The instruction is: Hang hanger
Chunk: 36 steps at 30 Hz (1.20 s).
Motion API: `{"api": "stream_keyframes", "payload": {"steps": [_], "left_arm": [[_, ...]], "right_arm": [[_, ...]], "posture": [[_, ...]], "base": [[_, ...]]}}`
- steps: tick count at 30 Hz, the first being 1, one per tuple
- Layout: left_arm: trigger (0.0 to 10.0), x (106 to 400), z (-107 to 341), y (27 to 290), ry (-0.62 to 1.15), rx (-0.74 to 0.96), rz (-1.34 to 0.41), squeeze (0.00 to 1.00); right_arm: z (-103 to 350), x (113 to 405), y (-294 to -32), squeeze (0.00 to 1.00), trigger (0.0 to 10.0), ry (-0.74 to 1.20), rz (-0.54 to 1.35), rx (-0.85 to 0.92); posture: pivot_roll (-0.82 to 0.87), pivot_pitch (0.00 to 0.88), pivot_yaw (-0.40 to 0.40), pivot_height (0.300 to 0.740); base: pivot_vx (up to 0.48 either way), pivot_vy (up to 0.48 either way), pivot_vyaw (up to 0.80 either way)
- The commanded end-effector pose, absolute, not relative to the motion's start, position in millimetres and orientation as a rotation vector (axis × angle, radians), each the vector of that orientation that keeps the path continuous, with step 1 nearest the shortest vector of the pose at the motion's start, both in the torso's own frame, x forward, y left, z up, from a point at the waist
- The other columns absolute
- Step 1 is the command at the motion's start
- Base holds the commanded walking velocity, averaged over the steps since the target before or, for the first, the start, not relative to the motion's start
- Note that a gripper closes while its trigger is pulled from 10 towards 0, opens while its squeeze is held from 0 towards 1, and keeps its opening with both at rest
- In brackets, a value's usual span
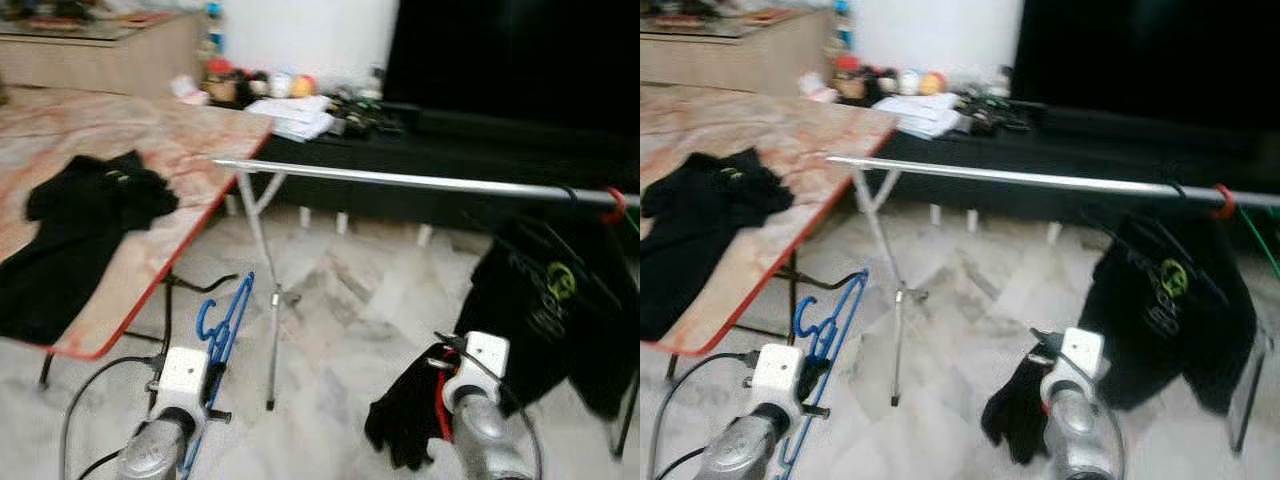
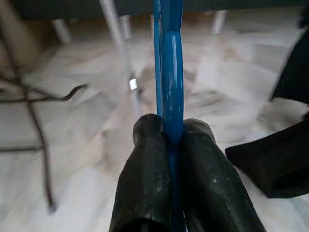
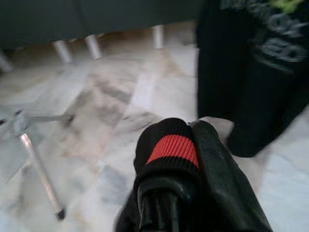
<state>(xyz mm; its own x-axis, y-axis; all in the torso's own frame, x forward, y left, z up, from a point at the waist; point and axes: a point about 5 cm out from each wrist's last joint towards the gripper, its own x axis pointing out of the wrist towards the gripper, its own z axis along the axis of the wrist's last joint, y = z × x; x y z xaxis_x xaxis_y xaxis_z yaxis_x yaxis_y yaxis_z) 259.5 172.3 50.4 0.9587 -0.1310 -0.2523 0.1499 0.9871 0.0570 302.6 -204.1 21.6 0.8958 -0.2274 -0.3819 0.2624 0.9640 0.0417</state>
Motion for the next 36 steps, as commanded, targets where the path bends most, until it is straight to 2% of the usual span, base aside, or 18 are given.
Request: {"api": "stream_keyframes", "payload": {"steps": [1,20,36], "left_arm": [[10.0,259.1,51.4,180.2,0.241,0.093,-0.121,0.0],[10.0,258.2,48.6,177.5,0.235,0.097,-0.137,0.0],[10.0,259.6,48.6,177.8,0.229,0.099,-0.141,0.0]], "right_arm": [[31.9,311.1,-194.9,0.0,10.0,0.336,-0.224,0.089],[34.7,311.4,-192.5,0.0,10.0,0.309,-0.201,0.06],[35.6,312.9,-191.0,0.0,10.0,0.308,-0.191,0.049]], "posture": [[0.05,0.039,0.015,0.74],[0.05,0.021,0.018,0.74],[0.05,0.0,0.014,0.74]], "base": [[0.0,0.0,0.0],[0.0,0.0,0.0],[-0.27,0.0,0.0]]}}
